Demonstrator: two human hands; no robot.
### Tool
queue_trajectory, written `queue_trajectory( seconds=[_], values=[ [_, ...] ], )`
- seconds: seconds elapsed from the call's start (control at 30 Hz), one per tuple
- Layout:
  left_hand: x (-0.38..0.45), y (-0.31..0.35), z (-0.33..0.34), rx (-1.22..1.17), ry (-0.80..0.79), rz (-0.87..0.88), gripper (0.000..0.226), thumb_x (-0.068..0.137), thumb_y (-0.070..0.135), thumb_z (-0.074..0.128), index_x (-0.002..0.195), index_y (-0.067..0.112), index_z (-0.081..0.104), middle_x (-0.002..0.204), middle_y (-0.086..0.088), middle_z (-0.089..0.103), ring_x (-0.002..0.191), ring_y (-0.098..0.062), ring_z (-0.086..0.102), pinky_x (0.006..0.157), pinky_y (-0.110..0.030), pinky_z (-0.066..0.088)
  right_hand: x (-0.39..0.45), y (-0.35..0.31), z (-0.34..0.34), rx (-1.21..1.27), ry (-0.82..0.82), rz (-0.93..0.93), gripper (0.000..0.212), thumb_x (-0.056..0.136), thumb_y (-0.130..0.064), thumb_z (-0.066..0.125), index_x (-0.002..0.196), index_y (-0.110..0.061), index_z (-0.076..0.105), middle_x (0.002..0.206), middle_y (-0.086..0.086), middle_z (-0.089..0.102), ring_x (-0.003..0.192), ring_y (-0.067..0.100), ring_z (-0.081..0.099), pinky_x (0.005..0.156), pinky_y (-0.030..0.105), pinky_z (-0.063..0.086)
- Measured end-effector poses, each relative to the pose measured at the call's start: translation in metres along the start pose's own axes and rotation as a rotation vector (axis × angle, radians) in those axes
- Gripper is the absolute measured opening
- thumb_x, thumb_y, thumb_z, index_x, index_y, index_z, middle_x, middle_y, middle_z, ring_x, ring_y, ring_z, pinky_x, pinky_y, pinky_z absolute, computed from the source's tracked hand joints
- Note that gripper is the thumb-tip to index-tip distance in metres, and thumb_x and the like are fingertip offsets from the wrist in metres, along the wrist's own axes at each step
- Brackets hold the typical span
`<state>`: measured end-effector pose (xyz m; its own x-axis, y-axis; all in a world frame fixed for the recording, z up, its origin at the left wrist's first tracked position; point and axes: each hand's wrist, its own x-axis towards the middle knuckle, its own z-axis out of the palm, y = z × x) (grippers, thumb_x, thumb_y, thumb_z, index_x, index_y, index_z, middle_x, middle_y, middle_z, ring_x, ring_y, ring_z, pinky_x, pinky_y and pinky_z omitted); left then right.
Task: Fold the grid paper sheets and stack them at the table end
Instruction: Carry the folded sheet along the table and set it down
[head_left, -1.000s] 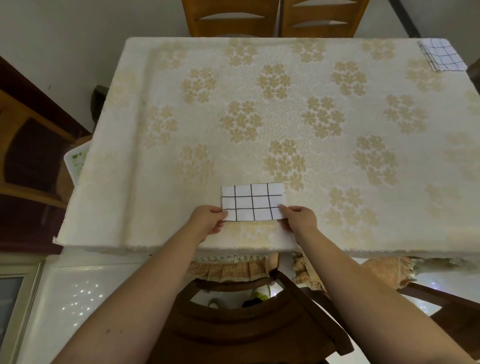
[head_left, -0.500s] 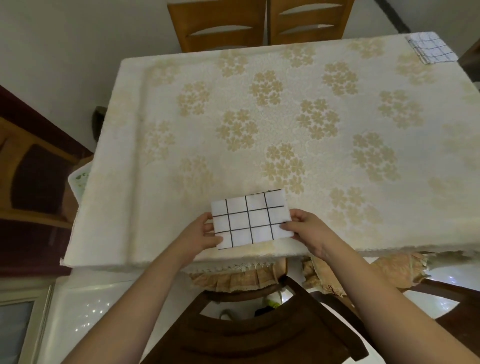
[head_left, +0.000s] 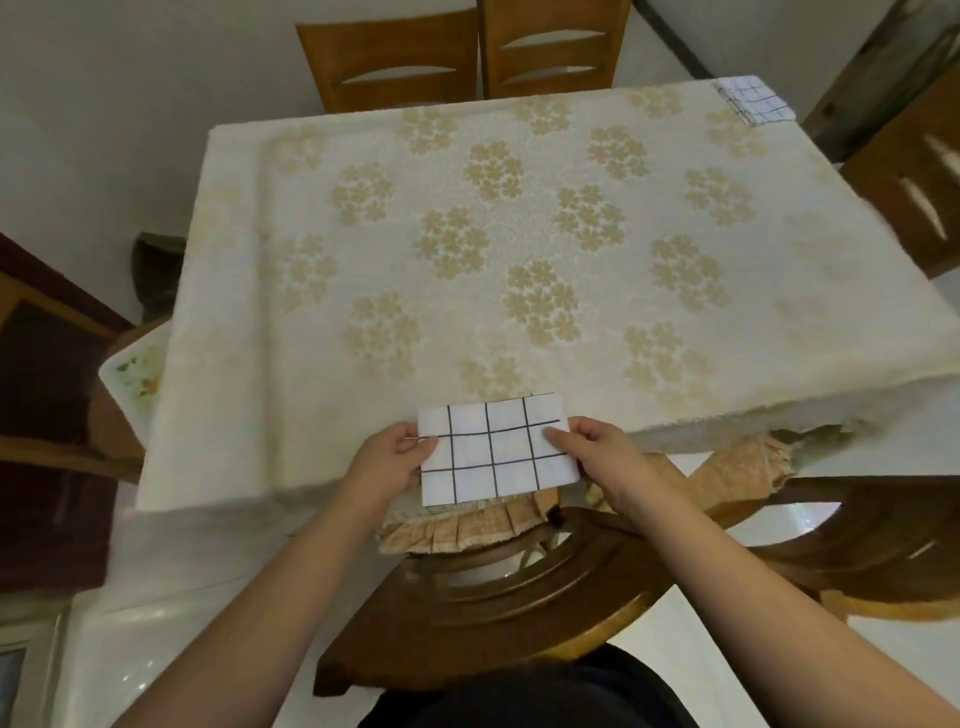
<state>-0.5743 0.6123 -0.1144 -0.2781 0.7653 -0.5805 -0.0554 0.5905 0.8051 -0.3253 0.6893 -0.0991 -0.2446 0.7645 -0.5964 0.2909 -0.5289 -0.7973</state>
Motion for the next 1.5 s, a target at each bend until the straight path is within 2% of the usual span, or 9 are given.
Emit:
queue_trajectory(
  seconds=[0.17, 0.3, 0.4, 0.57, 0.73, 0.93, 1.13, 1.37, 1.5],
  values=[
    [-0.025, 0.005, -0.002, 0.035, -0.108, -0.031, 0.019, 0.094, 0.013, 0.060, 0.111, 0.005, 0.064, 0.106, -0.013, 0.071, 0.093, -0.024, 0.070, 0.073, -0.030, 0.059, -0.062, 0.001, -0.004, -0.044, 0.076, -0.032, 0.018, 0.094, -0.021, 0.060, 0.087, -0.008, 0.069, 0.075, -0.001, 0.070, 0.064, 0.003, 0.067, 0.051, 0.012, 0.047],
    [-0.039, 0.012, 0.012, 0.086, -0.238, -0.040, 0.021, 0.096, 0.014, 0.057, 0.113, 0.004, 0.063, 0.106, -0.014, 0.072, 0.098, -0.028, 0.069, 0.086, -0.040, 0.056, -0.108, 0.028, -0.017, -0.114, 0.162, 0.014, 0.031, 0.083, -0.049, 0.063, 0.090, -0.022, 0.074, 0.090, -0.004, 0.075, 0.092, 0.018, 0.070, 0.099, 0.048, 0.047],
    [-0.054, 0.019, 0.036, 0.109, -0.361, -0.040, 0.022, 0.096, 0.017, 0.057, 0.113, 0.006, 0.064, 0.105, -0.011, 0.073, 0.096, -0.025, 0.071, 0.087, -0.040, 0.055, -0.141, 0.049, -0.034, 0.078, 0.235, 0.036, 0.024, 0.091, -0.028, 0.063, 0.102, -0.007, 0.069, 0.104, 0.010, 0.072, 0.096, 0.026, 0.069, 0.091, 0.044, 0.055],
    [-0.080, 0.029, 0.093, 0.163, -0.512, -0.002, 0.021, 0.097, 0.015, 0.054, 0.113, 0.006, 0.065, 0.104, -0.011, 0.074, 0.093, -0.025, 0.071, 0.081, -0.036, 0.057, -0.192, 0.081, -0.072, 0.203, 0.357, 0.006, 0.025, 0.093, -0.022, 0.060, 0.105, -0.001, 0.067, 0.103, 0.009, 0.073, 0.090, 0.018, 0.071, 0.070, 0.025, 0.058],
    [-0.125, 0.027, 0.169, 0.289, -0.626, 0.023, 0.018, 0.099, 0.012, 0.050, 0.109, 0.005, 0.064, 0.081, -0.005, 0.075, 0.068, -0.014, 0.072, 0.054, -0.022, 0.055, -0.255, 0.126, -0.113, 0.341, 0.494, -0.039, 0.032, 0.094, -0.023, 0.059, 0.112, 0.003, 0.064, 0.103, 0.012, 0.073, 0.093, 0.025, 0.071, 0.077, 0.033, 0.059],
    [-0.199, -0.006, 0.279, 0.474, -0.754, 0.075, 0.016, 0.100, 0.012, 0.048, 0.098, 0.006, 0.063, 0.077, -0.008, 0.070, 0.060, -0.012, 0.067, 0.045, -0.023, 0.052, -0.338, 0.212, -0.161, 0.527, 0.698, -0.029, 0.015, 0.093, -0.016, 0.060, 0.098, -0.005, 0.070, 0.095, 0.011, 0.075, 0.086, 0.023, 0.071, 0.072, 0.031, 0.056],
    [-0.269, -0.051, 0.377, 0.685, -0.880, 0.138, 0.022, 0.099, 0.020, 0.050, 0.080, 0.014, 0.059, 0.076, -0.011, 0.058, 0.067, -0.022, 0.057, 0.056, -0.032, 0.048, -0.420, 0.302, -0.209, 0.674, 0.844, 0.022, 0.015, 0.091, -0.013, 0.063, 0.095, 0.000, 0.069, 0.091, 0.013, 0.074, 0.078, 0.021, 0.070, 0.069, 0.031, 0.055],
    [-0.312, -0.072, 0.448, 0.724, -0.890, 0.081, 0.022, 0.100, 0.024, 0.048, 0.102, 0.010, 0.064, 0.091, -0.008, 0.071, 0.074, -0.016, 0.065, 0.047, -0.021, 0.048, -0.459, 0.342, -0.248, 0.752, 0.924, 0.038, 0.013, 0.091, -0.015, 0.063, 0.090, -0.004, 0.069, 0.088, 0.009, 0.075, 0.077, 0.019, 0.070, 0.069, 0.030, 0.054],
    [-0.309, -0.069, 0.478, 0.718, -0.952, 0.073, 0.016, 0.095, 0.026, 0.058, 0.103, 0.015, 0.066, 0.096, -0.005, 0.074, 0.079, -0.014, 0.071, 0.061, -0.026, 0.055, -0.461, 0.345, -0.281, 0.777, 0.965, 0.017, 0.010, 0.091, -0.015, 0.062, 0.089, -0.011, 0.071, 0.088, 0.006, 0.075, 0.078, 0.018, 0.071, 0.073, 0.033, 0.055]
  ],
)
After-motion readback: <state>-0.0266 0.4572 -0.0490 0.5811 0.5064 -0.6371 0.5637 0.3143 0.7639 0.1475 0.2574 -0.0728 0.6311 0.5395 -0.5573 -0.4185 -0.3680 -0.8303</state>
